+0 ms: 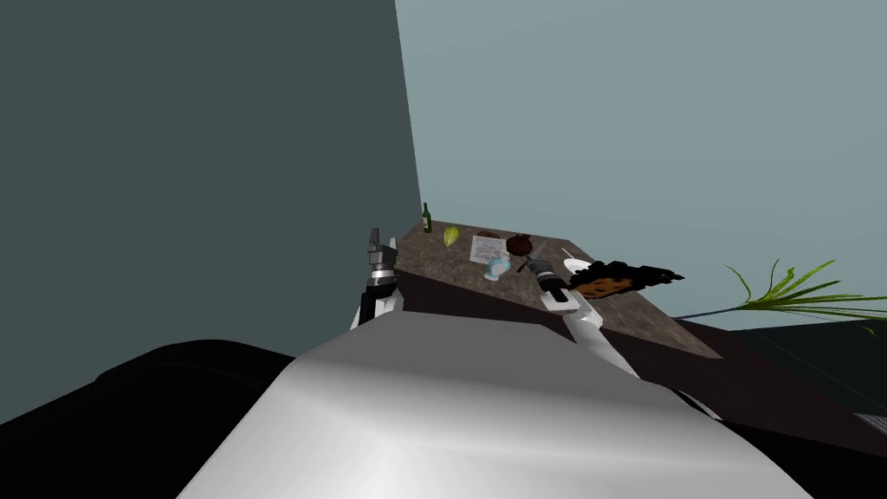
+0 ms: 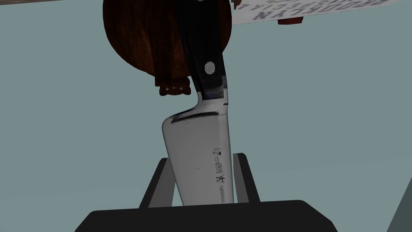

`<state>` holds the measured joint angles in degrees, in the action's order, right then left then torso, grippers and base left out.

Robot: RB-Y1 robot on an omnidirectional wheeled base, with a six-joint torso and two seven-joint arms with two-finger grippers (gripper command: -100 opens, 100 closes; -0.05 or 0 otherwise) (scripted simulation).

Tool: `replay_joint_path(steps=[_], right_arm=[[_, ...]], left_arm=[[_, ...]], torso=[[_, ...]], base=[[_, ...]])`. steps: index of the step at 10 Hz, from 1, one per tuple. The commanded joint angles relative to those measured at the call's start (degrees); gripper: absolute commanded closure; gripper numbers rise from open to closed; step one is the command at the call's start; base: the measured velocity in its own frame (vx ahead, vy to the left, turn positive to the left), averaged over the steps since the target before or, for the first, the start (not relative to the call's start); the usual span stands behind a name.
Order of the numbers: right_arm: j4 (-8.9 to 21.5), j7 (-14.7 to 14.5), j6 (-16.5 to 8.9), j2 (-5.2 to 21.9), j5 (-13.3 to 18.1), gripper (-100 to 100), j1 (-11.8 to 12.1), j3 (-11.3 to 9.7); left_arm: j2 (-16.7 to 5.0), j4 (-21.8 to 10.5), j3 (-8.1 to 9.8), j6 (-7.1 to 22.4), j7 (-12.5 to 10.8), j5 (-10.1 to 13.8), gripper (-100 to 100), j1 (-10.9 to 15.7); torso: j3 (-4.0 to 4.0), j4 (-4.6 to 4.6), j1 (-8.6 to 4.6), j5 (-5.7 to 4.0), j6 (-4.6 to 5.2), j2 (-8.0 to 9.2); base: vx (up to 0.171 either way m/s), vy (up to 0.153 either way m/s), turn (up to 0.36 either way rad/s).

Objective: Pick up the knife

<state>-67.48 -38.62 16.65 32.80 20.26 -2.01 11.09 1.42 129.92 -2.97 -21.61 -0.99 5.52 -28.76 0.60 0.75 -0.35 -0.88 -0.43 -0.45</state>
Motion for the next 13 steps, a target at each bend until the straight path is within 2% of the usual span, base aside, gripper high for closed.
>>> replay_joint_path(steps=[1, 2, 3, 4, 5, 6, 7, 8, 9, 10, 11, 12, 13], right_arm=[[-1.6, 0.3, -0.5, -0.3, 0.3, 100, 0.5, 0.2], [-4.0, 0.9, -2.4, -2.1, 2.4, 100, 2.6, 2.1], [-5.0, 0.9, -2.4, -2.1, 2.4, 100, 2.6, 2.1], [-7.3, 1.6, -4.3, -3.8, 4.5, 100, 4.7, 3.9], [-8.4, 1.6, -4.3, -3.8, 4.5, 100, 4.7, 3.9], [-10.3, 2.3, -6.2, -5.6, 6.6, 100, 6.8, 5.8], [-11.7, 2.3, -6.2, -5.6, 6.6, 100, 6.8, 5.8], [-13.7, 3.0, -8.1, -7.4, 8.7, 100, 8.9, 7.7], [-15.1, 3.0, -8.1, -7.4, 8.7, 100, 8.9, 7.7], [-17.9, 3.6, -10.0, -9.1, 10.8, 100, 10.9, 9.6], [-18.5, 3.6, -10.0, -9.1, 10.8, 100, 10.9, 9.6], [-17.6, 3.5, -9.7, -9.0, 10.6, 100, 10.4, 9.2], [-17.7, 3.4, -9.8, -9.1, 10.7, 0, 10.4, 9.3]], left_arm=[[0.0, 0.0, 0.00, 0.0, 0.0, 0.0, 0, 0.0], [0.0, 0.0, 0.00, 0.0, 0.0, 0.0, 0, 0.0], [0.0, 0.0, 0.00, 0.0, 0.0, 0.0, 0, 0.0], [0.0, 0.0, 0.00, 0.0, 0.0, 0.0, 0, 0.0], [0.0, 0.0, 0.00, 0.0, 0.0, 0.0, 0, 0.0], [0.0, 0.0, 0.00, 0.0, 0.0, 0.0, 0, 0.0], [0.0, 0.0, 0.00, 0.0, 0.0, 0.0, 0, 0.0], [0.0, 0.0, 0.00, 0.0, 0.0, 0.0, 0, 0.0], [0.0, 0.0, 0.00, 0.0, 0.0, 0.0, 0, 0.0], [0.0, 0.0, 0.00, 0.0, 0.0, 0.0, 0, 0.0], [0.0, 0.0, 0.00, 0.0, 0.0, 0.0, 0, 0.0], [0.0, 0.0, 0.00, 0.0, 0.0, 0.0, 0, 0.0], [0.0, 0.0, 0.00, 0.0, 0.0, 0.0, 0, 0.0]], torso=[[0.00, 0.00, 0.00, 0.00, 0.00, 0.00], [0.03, 0.00, 0.08, 0.02, 0.01, -0.06], [0.03, 0.02, 0.01, -0.02, -0.03, -0.04], [0.03, 0.01, -0.02, -0.01, -0.01, -0.06], [0.02, 0.02, -0.07, -0.04, -0.01, -0.02], [0.02, 0.01, -0.07, -0.02, 0.05, -0.04], [0.00, 0.02, -0.14, -0.04, 0.07, 0.02], [0.01, 0.00, -0.12, -0.02, 0.05, -0.01], [0.00, 0.01, -0.08, -0.01, 0.05, 0.01], [0.02, 0.00, -0.06, 0.01, 0.08, -0.05], [0.04, 0.02, -0.11, 0.00, 0.06, -0.06], [0.04, 0.03, -0.07, 0.00, 0.10, -0.05], [0.08, 0.04, 0.02, 0.01, 0.09, -0.12]], base=[[-0.017, -0.016, -0.005], [-0.032, -0.043, 0.160], [-0.035, -0.048, 0.127], [-0.048, -0.059, 0.174], [-0.040, -0.050, 0.093], [-0.048, -0.067, 0.157], [-0.047, -0.060, 0.112], [-0.047, -0.053, 0.204], [-0.033, -0.050, 0.088], [-0.032, -0.065, 0.177], [-0.042, -0.051, 0.098], [-0.019, -0.016, 0.001], [0.000, 0.000, 0.000]])
